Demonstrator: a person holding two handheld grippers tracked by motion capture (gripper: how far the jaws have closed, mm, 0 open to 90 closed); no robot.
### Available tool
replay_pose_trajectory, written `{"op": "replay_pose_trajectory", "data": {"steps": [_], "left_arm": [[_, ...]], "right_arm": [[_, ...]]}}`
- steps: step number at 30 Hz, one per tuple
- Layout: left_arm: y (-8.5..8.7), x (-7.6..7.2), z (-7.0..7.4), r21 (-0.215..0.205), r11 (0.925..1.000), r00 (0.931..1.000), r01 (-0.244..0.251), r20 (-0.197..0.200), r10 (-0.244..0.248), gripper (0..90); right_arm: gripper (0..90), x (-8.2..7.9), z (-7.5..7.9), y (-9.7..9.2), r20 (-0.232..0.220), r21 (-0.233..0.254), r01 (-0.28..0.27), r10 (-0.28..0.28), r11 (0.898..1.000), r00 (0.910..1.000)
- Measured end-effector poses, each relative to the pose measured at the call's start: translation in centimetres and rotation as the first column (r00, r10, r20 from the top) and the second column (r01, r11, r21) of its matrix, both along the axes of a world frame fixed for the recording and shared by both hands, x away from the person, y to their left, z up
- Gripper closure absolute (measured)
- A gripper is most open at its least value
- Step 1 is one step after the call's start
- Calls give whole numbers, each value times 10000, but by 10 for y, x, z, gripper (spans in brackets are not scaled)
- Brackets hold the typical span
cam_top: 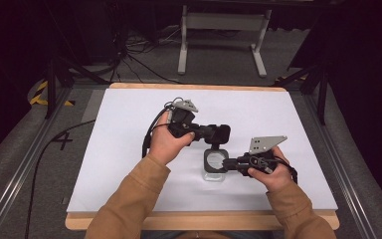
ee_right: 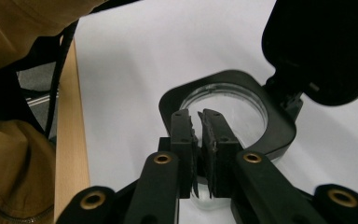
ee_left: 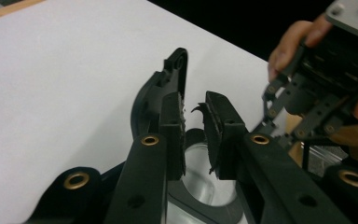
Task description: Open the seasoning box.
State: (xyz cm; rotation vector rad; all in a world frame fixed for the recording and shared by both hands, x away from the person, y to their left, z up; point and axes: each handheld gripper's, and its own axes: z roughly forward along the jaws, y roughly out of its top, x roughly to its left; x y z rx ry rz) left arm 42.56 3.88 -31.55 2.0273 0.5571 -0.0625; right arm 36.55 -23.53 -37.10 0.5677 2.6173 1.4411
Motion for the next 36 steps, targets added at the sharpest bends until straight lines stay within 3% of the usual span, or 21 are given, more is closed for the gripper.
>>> {"op": "replay_pose_trajectory", "data": {"steps": [9, 13, 19, 26, 31, 36], "left_arm": [[33, -24, 11, 151, 9994, 9981, -327, 535, 318, 679], [48, -30, 10, 213, 9981, 9969, -572, 553, 559, 646], [73, -36, 4, 667, 9919, 9920, -1078, 728, 1029, 563], [107, -35, -13, 1082, 9780, 9835, -1781, 529, 1732, 505], [124, -26, -30, 1398, 9671, 9771, -2127, 235, 2115, 465], [136, -14, -51, 1601, 9519, 9642, -2614, -16, 2650, 441]], "right_arm": [[745, 10, 20, -16, 320, 389, 148, -161, 9991, 9994], [723, 18, 28, -28, 379, 514, 403, -423, 9979, 9984], [678, 26, 35, -39, 291, 469, 697, -711, 9965, 9970], [619, 34, 33, -56, 144, 52, 1556, -1557, 9878, 9877], [591, 42, 25, -70, 7, -237, 2293, -2293, 9731, 9734], [539, 51, 14, -80, 183, -427, 2819, -2813, 9585, 9594]]}}
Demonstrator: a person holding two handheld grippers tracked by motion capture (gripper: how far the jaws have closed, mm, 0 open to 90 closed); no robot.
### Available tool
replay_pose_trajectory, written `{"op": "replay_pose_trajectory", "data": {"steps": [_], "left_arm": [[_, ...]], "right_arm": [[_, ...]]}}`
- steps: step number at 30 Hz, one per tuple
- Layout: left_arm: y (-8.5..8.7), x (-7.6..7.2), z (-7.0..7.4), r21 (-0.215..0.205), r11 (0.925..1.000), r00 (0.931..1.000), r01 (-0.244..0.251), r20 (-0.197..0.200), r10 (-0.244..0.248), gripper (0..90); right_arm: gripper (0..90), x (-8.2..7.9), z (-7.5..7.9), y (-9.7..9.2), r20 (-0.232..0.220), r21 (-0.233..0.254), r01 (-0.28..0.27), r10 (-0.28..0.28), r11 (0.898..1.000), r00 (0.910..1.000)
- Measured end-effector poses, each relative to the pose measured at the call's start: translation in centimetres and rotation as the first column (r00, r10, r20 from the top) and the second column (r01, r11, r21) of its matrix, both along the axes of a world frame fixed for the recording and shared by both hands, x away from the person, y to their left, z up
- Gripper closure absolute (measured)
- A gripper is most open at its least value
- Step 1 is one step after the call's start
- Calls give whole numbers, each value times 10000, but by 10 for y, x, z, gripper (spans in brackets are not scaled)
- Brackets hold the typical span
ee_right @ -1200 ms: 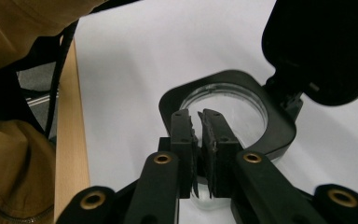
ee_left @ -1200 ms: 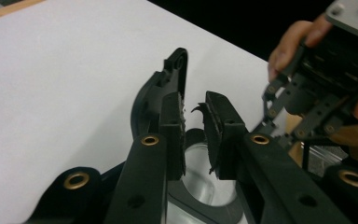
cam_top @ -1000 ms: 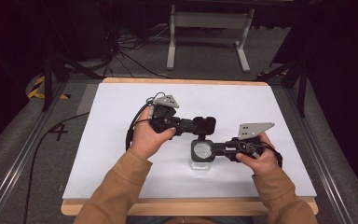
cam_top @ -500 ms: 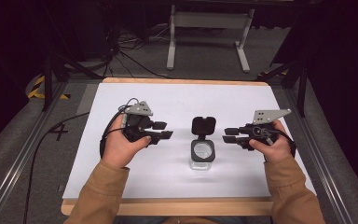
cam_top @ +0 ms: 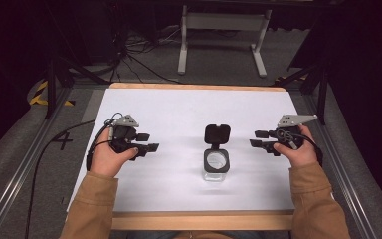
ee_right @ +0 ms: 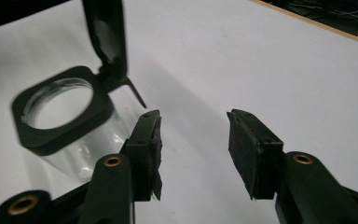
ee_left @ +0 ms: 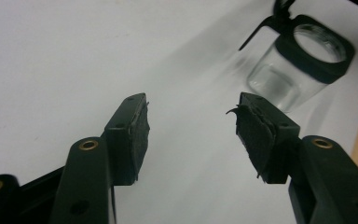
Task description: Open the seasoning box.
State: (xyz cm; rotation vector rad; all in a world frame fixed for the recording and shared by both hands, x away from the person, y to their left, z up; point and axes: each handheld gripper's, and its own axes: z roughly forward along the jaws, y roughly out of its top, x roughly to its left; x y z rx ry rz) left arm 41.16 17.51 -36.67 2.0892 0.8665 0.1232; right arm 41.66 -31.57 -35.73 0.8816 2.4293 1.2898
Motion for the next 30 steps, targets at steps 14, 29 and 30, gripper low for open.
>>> {"op": "replay_pose_trajectory", "data": {"steps": [14, 29, 30], "left_arm": [[12, 24, -53, 654, 9972, 9981, -364, -466, 395, 388], [3, 27, -62, 1182, 9930, 9973, -54, -715, 139, 345], [2, 26, -60, 1068, 9943, 9966, -44, -811, 131, 345]], "right_arm": [[470, 22, -42, -26, -597, -659, 989, -1029, 9929, 9929], [463, 27, -61, -24, -776, -1125, 1133, -1224, 9872, 9895], [463, 26, -58, -23, -695, -1012, 1097, -1170, 9888, 9907]]}}
